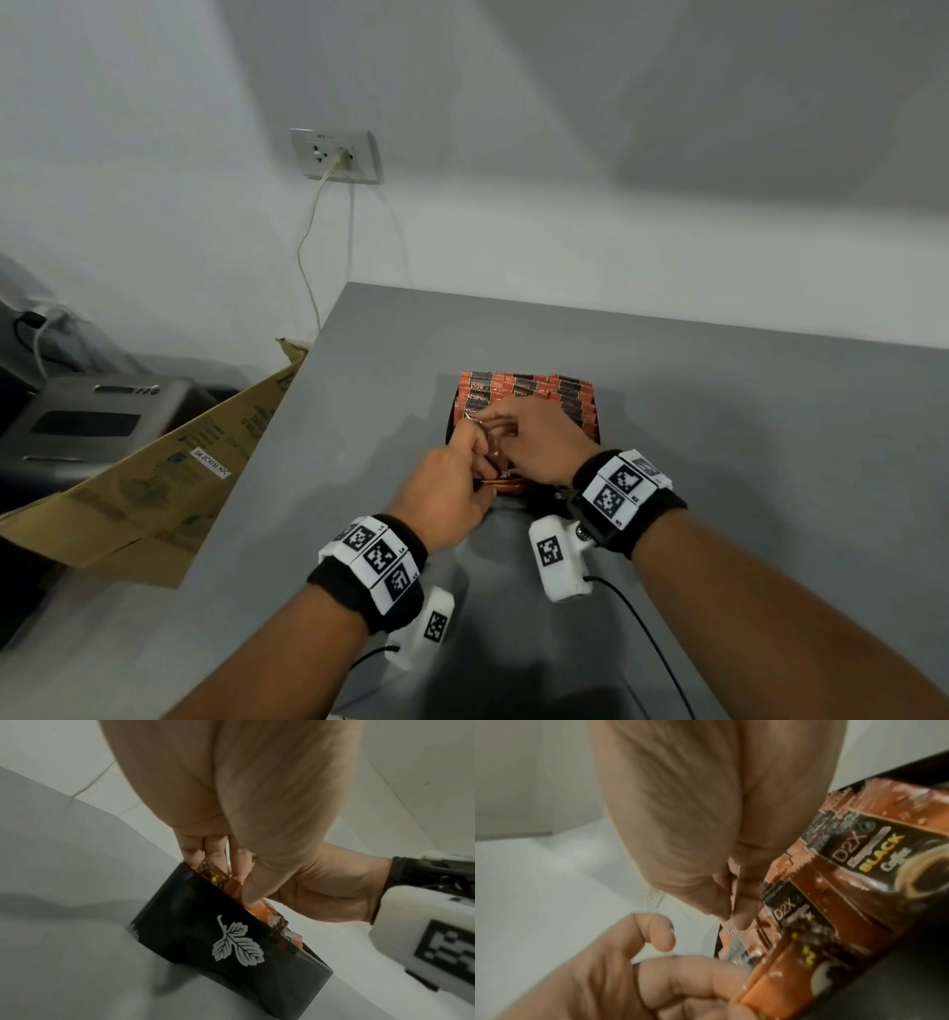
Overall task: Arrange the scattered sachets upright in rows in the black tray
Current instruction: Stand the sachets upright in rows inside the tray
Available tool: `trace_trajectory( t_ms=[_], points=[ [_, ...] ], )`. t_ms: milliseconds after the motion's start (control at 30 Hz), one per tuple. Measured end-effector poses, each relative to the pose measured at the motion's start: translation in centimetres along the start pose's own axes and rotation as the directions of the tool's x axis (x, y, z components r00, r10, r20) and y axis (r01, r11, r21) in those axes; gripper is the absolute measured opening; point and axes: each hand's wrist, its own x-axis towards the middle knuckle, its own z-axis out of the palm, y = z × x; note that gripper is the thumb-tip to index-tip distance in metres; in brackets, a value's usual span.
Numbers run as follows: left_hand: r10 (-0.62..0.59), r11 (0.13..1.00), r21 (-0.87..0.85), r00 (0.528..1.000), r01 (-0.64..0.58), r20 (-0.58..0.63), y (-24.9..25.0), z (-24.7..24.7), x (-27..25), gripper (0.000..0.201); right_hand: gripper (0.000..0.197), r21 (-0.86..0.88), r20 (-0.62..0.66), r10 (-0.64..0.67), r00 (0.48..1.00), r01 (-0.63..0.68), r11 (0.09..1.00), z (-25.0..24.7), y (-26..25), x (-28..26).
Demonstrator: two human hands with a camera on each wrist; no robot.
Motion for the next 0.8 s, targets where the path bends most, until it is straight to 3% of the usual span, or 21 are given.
trace_trajectory(
  t_ms=[133,333,467,600,700,800],
  points=[
    [0.029,1.000,0.002,0.999,-0.029,-0.025,0.0,0.2,0.0,0.040,0.030,0.056,-0.095,0.041,0.995,-0.035,0.998,-1.4,0.6,-1.2],
    [0.057,0.997,-0.056,0.996,-0.061,-0.075,0.4,-0.3,0.7,0.037,0.026,0.034,0.104,0.052,0.993,-0.056,0.998,-1.5,1.7,-3.3],
    [0.005,0.977,-0.210,0.996,-0.023,-0.090,1.0,-0.8,1.2,0.039,0.014,-0.015,0.019,0.011,1.000,-0.010,1.000,-1.0,2.3,-3.8],
    [-0.083,0.906,-0.424,0.988,0.021,-0.128,1.0,-1.7,1.3,0.053,0.011,0.139,-0.126,0.088,0.988,-0.070,0.988,-2.2,2.2,-4.5],
    [-0.159,0.705,-0.707,0.983,0.050,-0.088,1.3,-1.9,1.5,0.067,0.015,0.424,-0.200,0.172,0.965,-0.073,0.903,-2.9,1.8,-5.0],
    [-0.137,0.348,-0.936,0.990,0.060,0.013,3.2,-1.2,1.7,0.068,0.021,0.766,-0.187,0.183,0.965,0.026,0.643,-2.6,0.4,-5.0]
  ],
)
